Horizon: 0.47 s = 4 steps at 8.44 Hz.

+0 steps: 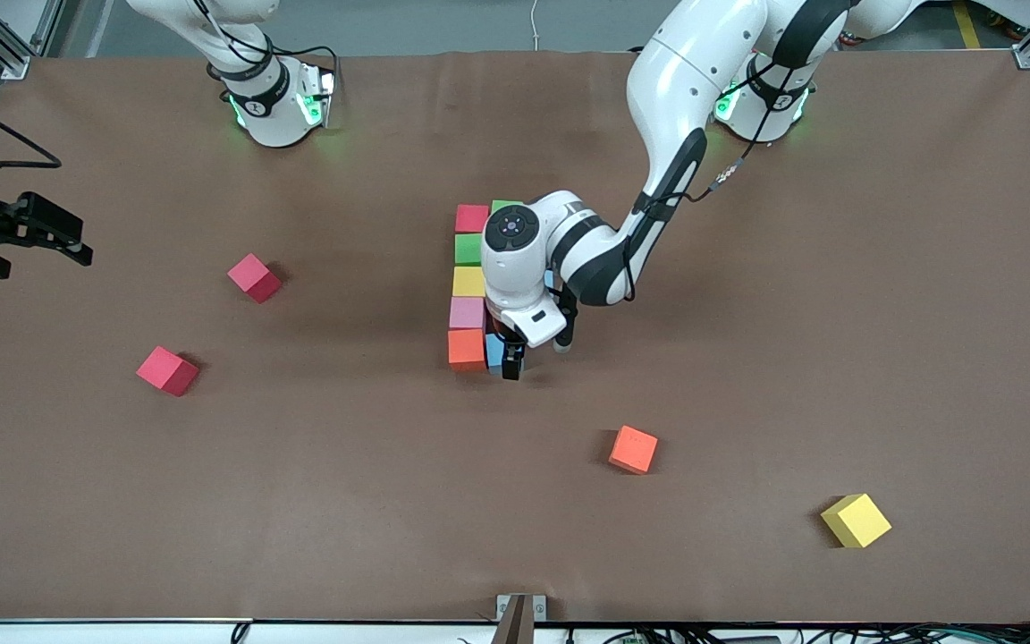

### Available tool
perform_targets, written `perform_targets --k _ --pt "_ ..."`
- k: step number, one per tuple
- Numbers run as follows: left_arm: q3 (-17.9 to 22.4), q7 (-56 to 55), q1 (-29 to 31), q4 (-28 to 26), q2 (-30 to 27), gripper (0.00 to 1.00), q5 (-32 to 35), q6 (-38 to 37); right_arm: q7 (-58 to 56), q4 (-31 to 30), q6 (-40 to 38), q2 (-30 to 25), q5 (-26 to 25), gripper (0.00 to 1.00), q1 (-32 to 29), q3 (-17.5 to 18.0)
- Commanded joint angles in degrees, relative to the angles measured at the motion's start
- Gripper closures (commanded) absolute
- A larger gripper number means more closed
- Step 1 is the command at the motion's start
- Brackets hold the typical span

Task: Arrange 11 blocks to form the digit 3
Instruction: 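Release the blue cube and reach the left gripper to the orange cube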

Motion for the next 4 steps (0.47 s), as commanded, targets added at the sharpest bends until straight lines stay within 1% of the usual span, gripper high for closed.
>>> perform_targets --k 1,3,4 --pt "0.7 3.5 0.7 0.0 -3.5 0.0 0.3 -0.8 0.0 1.0 -0.7 0.1 -1.2 0.0 -0.9 0.3" --pt "0.3 10.5 4.1 -0.4 -5.5 0.0 -0.2 -2.8 0.8 1.1 -1.5 0.0 -1.6 0.0 -1.1 0.3" --pt "0.1 14.0 6.1 -0.5 -6.1 0.0 -0.5 -3.5 3.7 1.2 -1.6 -0.1 -1.5 0.0 -1.0 0.4"
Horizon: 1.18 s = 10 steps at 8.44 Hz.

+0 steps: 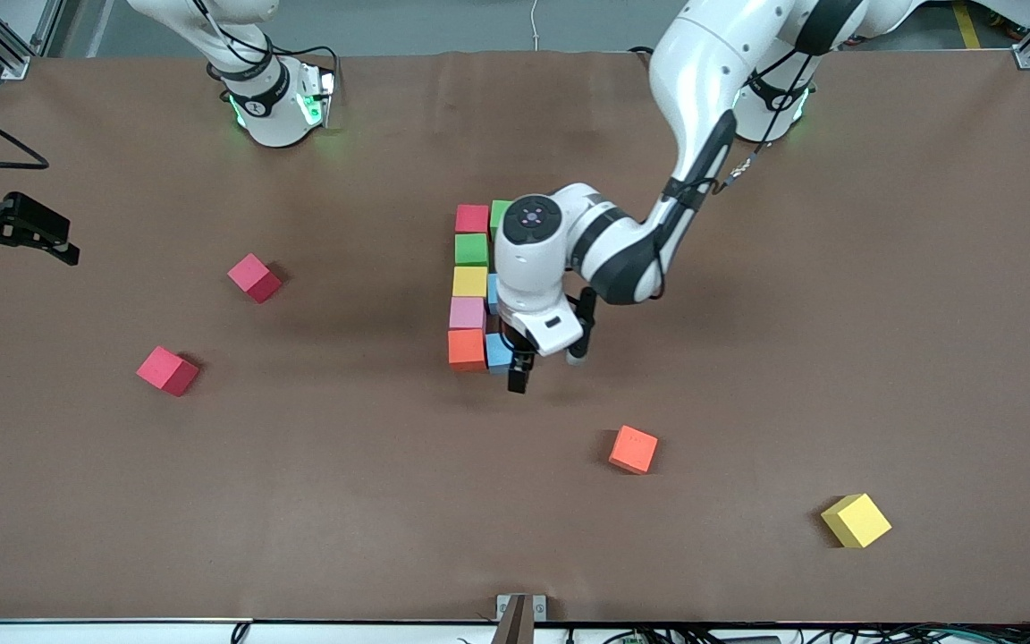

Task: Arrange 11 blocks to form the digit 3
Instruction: 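Release the blue cube and reach the left gripper to the orange cube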

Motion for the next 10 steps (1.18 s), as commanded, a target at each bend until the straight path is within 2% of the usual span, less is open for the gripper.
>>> perform_targets --k 1,2,6,10 --pt "-0.4 6.7 4.1 -1.1 -1.9 0.0 -0.5 -1.5 5.8 1.1 -1.3 -0.1 -0.7 0.0 -0.1 0.5" --pt "-0.5 9.3 6.3 -1.1 -2.0 0.0 -0.6 -1.6 5.3 0.9 -1.3 0.0 -2.0 0.0 -0.5 0.6" --pt "-0.5 22.1 14.2 -1.1 -1.2 0.0 -0.6 -1.5 3.1 2.0 -1.4 -0.2 -1.8 0.0 -0.5 0.5" --pt "-0.5 29.0 15.7 -0.8 2.6 0.0 -3.0 3.0 3.3 4.5 -5.6 -0.6 -1.8 0.0 0.7 1.4"
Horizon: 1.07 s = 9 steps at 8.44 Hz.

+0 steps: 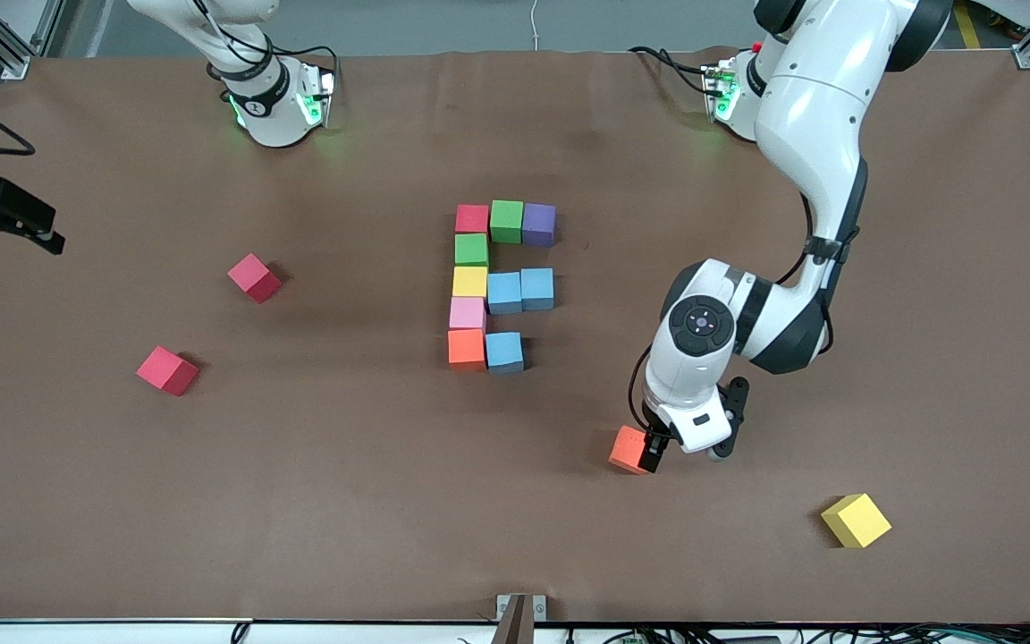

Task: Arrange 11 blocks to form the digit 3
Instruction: 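Grasp the orange cube with the left gripper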

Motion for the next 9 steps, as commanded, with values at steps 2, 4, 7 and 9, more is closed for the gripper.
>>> perform_targets --k 2,4,7,9 --pt "-0.2 2.2 0.0 0.0 2.9 0.0 -1.6 4.5 -0.7 0.5 -1.3 -0.2 -0.1 0.0 0.2 0.1" --pt "-0.2 2.6 1.0 0.2 3.8 0.0 -1.6 7.0 -0.7 0.6 -1.1 -0.2 -0.3 0.0 0.2 0.1" --pt "-0.2 4.2 1.2 0.2 5.5 0.0 -1.6 10.5 -0.9 0.2 -1.0 -0.2 -0.5 0.0 0.6 0.1" --pt "-0.2 4.6 1.1 0.2 7.3 0.0 -1.5 11.7 -0.9 0.4 -1.1 -0.2 -0.4 0.0 0.5 0.2"
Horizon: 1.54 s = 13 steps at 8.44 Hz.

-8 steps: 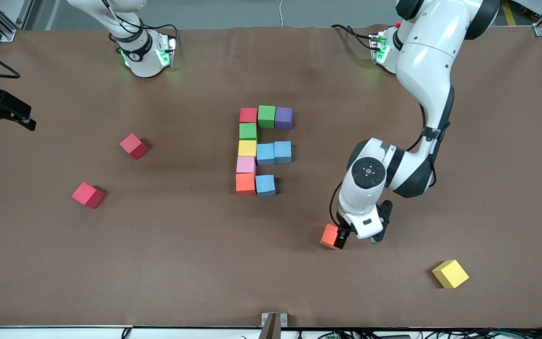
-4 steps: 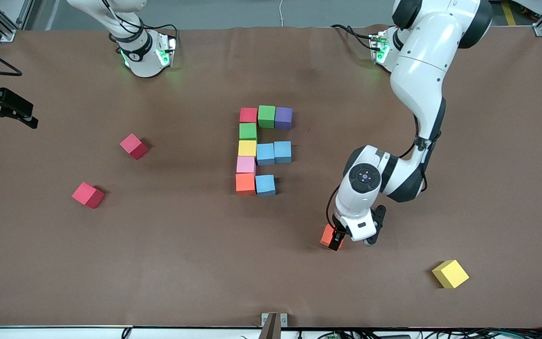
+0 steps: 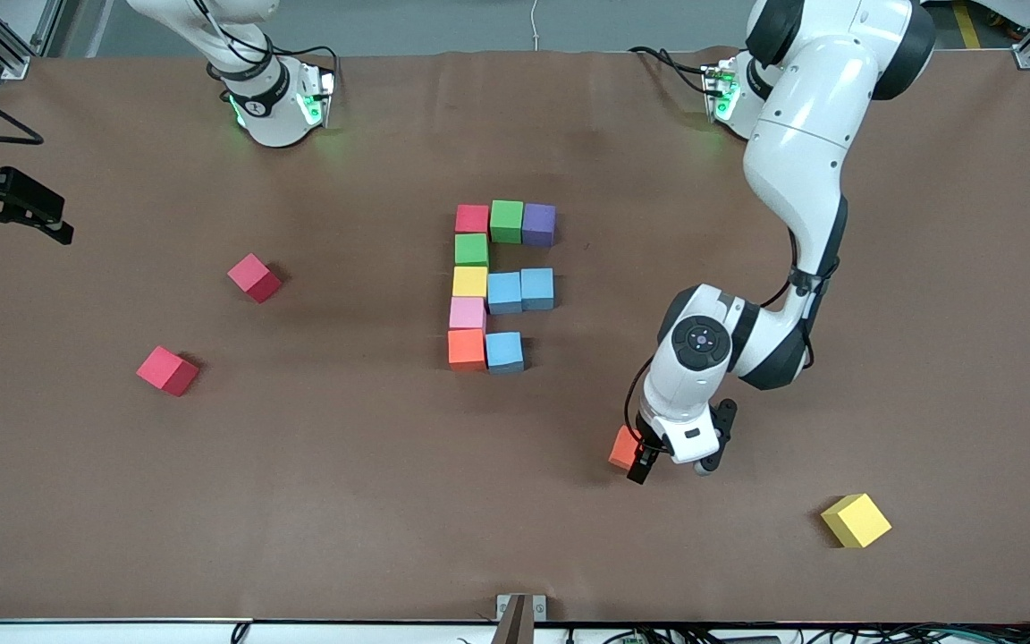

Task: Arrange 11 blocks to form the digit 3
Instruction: 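Grasp the orange cube with the left gripper, then carry the orange cube with the left gripper to the blue cube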

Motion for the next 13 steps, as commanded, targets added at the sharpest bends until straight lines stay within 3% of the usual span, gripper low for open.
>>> perform_targets --k 1,2,4,5,7,11,13 --pt "0.0 1.4 0.0 0.4 1.4 0.0 -0.9 1.3 -0.5 -0.1 -0.4 -0.1 -0.6 0.0 0.1 0.0" --pt "0.0 1.4 0.1 0.4 1.5 0.01 -0.9 1.4 -0.5 -0.1 -0.4 -0.1 -0.6 0.0 0.1 0.0" --pt "0.0 1.2 0.2 0.4 1.2 0.53 -0.9 1.6 -0.5 -0.1 -0.4 -0.1 -0.6 0.0 0.2 0.0" --pt "-0.1 0.5 0.1 0.4 0.4 0.71 -1.1 1.5 -0.5 -0.1 -0.4 -0.1 -0.6 0.0 0.2 0.0" --pt "0.0 -2.7 -1.1 -0.1 -2.8 0.76 -4.6 -0.2 -0.5 -0.1 -0.4 -0.1 -0.6 0.0 0.2 0.0" --pt "0.2 -21.6 -7.7 -1.3 -4.8 0.74 -4.0 -13.1 -0.5 -0.1 -0.5 0.0 -0.6 0.0 0.2 0.0" --pt "0.4 -28.8 -9.9 -4.8 -5.9 0.71 -3.9 -16.3 -0.5 -0.2 -0.5 0.0 -0.6 0.0 0.2 0.0"
